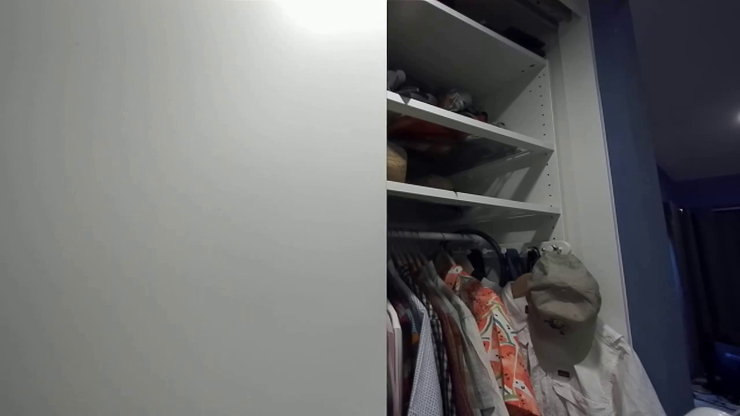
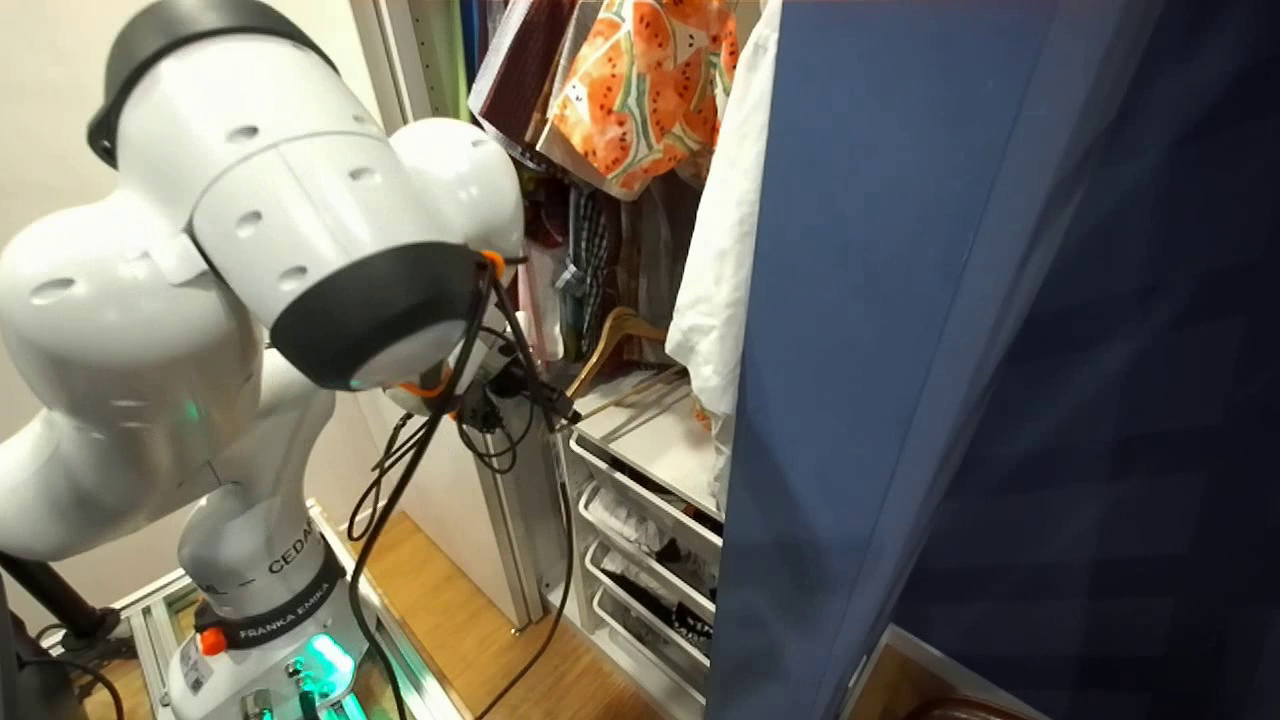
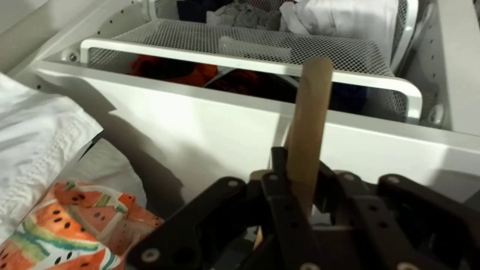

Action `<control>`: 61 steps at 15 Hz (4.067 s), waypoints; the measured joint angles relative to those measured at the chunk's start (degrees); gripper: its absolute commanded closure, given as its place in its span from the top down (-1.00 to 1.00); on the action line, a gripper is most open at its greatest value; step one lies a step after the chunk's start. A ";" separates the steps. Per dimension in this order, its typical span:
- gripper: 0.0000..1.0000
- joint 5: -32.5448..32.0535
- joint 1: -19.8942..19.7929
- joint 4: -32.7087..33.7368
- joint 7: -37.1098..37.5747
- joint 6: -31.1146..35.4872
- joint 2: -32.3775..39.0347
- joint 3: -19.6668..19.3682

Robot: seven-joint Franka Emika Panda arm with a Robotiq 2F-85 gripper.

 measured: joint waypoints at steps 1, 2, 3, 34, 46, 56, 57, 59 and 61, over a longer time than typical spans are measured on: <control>-0.92 2.19 -0.13 0.01 -0.54 -0.01 2.29 1.73; -0.92 4.81 -0.45 0.03 -0.69 -0.08 4.46 3.27; -0.92 7.00 -0.92 0.04 -0.70 -0.08 6.42 4.53; -0.92 -25.90 -54.14 -0.09 39.22 18.34 25.81 57.78; -0.92 -25.91 -78.23 -0.04 38.58 29.14 27.27 78.27; -0.92 -23.92 -94.83 0.21 35.44 42.14 26.92 84.29; -0.92 -23.92 -96.87 0.26 35.44 42.07 26.82 85.55; -0.92 -24.89 -100.03 0.34 35.58 42.08 26.48 87.69; -0.92 -26.52 -101.00 0.38 36.02 42.97 25.75 88.99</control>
